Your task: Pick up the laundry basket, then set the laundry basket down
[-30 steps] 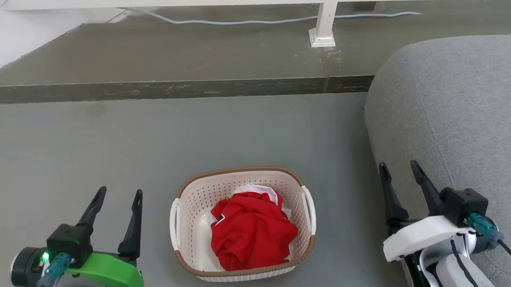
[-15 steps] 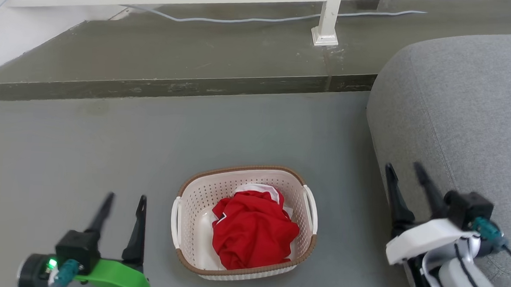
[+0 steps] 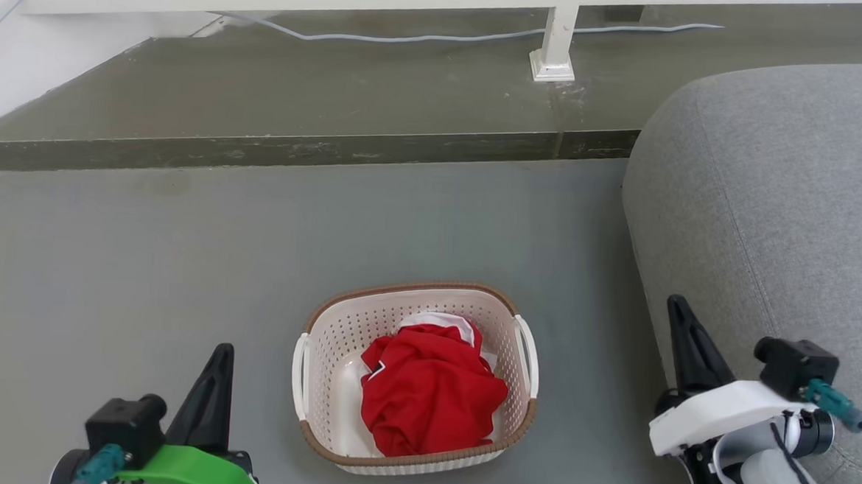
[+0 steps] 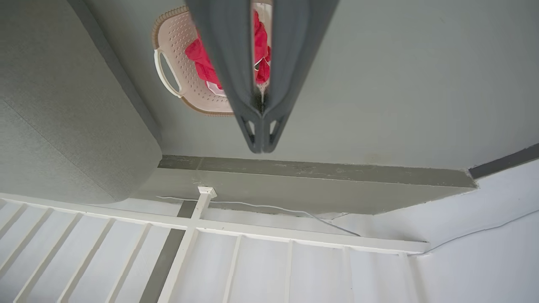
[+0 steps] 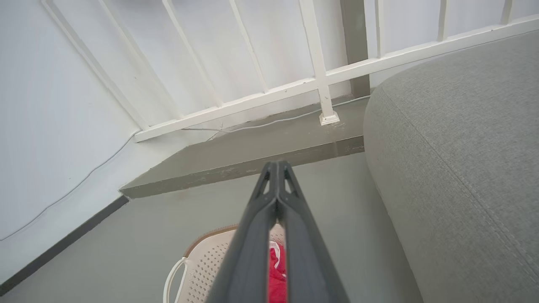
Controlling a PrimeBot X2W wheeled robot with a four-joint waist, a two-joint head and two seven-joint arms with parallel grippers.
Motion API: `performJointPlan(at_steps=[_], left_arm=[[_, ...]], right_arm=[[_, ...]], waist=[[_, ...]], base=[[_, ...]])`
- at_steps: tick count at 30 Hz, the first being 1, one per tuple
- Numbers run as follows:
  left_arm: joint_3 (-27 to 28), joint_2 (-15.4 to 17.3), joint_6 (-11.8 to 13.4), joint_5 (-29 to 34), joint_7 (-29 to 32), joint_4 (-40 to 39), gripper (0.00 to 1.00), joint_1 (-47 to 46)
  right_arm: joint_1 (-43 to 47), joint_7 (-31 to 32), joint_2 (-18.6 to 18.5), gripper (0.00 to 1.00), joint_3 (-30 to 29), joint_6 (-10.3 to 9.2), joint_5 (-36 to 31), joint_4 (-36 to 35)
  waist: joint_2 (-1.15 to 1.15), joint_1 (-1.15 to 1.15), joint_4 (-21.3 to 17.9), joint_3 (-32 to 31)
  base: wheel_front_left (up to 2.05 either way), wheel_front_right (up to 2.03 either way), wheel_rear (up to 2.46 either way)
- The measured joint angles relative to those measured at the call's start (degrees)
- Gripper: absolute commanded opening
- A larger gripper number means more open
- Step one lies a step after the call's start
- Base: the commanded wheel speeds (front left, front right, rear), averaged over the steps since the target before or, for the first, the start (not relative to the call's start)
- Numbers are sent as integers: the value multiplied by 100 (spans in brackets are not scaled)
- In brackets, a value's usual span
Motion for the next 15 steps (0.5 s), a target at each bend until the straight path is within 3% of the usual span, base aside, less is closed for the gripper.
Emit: performJointPlan(at_steps=[15], left_arm=[[375,-123,-134,-1300,196,90,0,-3]], right_arm=[[-1,326,112,0,-450,174,1234,-7]], waist=[[0,0,57,-62]], base=[[0,0,0]])
